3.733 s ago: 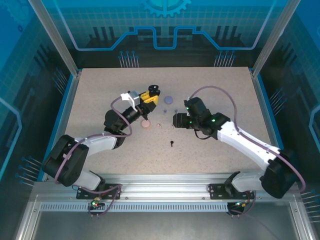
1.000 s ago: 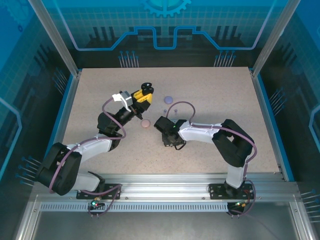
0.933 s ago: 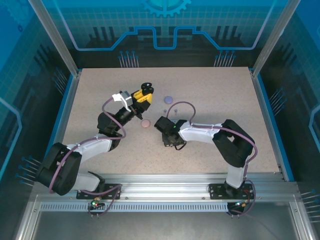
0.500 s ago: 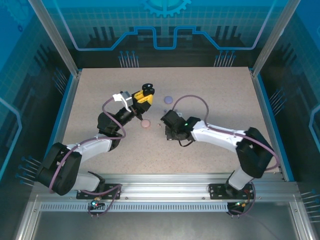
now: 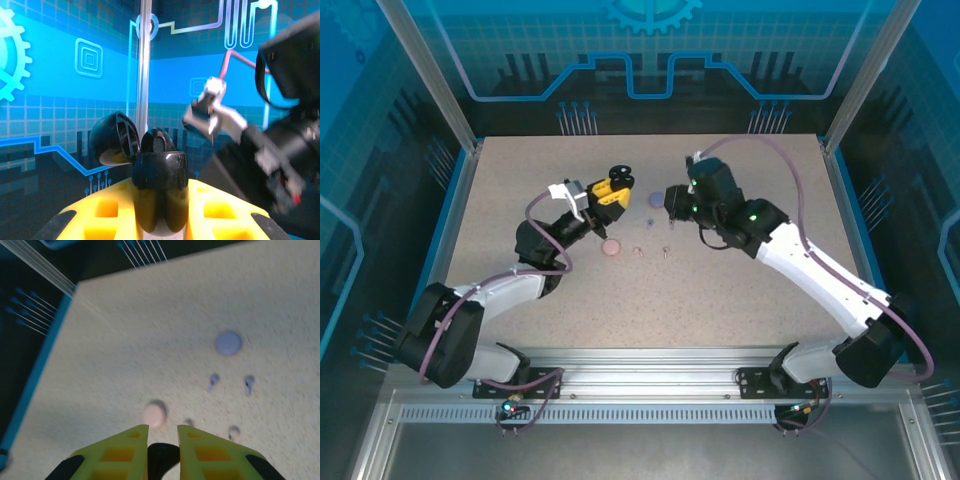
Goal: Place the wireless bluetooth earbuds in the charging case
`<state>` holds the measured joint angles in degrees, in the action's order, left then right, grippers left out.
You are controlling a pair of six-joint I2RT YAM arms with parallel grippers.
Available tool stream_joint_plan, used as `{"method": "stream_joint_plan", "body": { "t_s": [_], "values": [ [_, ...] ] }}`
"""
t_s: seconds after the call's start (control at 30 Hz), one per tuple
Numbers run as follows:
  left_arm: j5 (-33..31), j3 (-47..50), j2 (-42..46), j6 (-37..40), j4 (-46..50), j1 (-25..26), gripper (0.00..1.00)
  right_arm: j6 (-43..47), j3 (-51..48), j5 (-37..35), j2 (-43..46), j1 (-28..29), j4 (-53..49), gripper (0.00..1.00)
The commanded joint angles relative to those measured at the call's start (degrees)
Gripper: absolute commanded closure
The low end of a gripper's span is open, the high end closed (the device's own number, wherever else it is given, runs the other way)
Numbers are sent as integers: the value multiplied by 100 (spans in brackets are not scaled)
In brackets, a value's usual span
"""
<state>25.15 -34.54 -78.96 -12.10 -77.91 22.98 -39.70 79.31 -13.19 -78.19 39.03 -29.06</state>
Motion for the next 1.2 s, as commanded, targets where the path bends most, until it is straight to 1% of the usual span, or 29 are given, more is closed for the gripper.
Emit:
{"method": "stream_joint_plan", "body": {
  "t_s": [0.0, 0.13, 0.27, 0.6, 0.77, 1.17],
  "values": [
    [308, -243, -66, -111, -225, -5, 100, 354, 534, 325, 116, -70, 111, 81],
    [360, -337, -124, -117, -225, 53, 100, 437, 1109, 644, -27, -79, 288, 81],
    [359, -395, -194, -118, -225, 85, 100, 502, 1344, 777, -99, 2, 598, 81],
    [299, -516, -296, -117, -225, 175, 100, 729, 996, 881, -148, 402, 1624, 81],
    [297, -553, -320, -117, -226, 180, 100, 709, 777, 776, -158, 527, 1809, 82],
    [284, -640, -347, -135, -227, 189, 100, 570, 392, 786, -94, 546, 1983, 83]
  ]
}}
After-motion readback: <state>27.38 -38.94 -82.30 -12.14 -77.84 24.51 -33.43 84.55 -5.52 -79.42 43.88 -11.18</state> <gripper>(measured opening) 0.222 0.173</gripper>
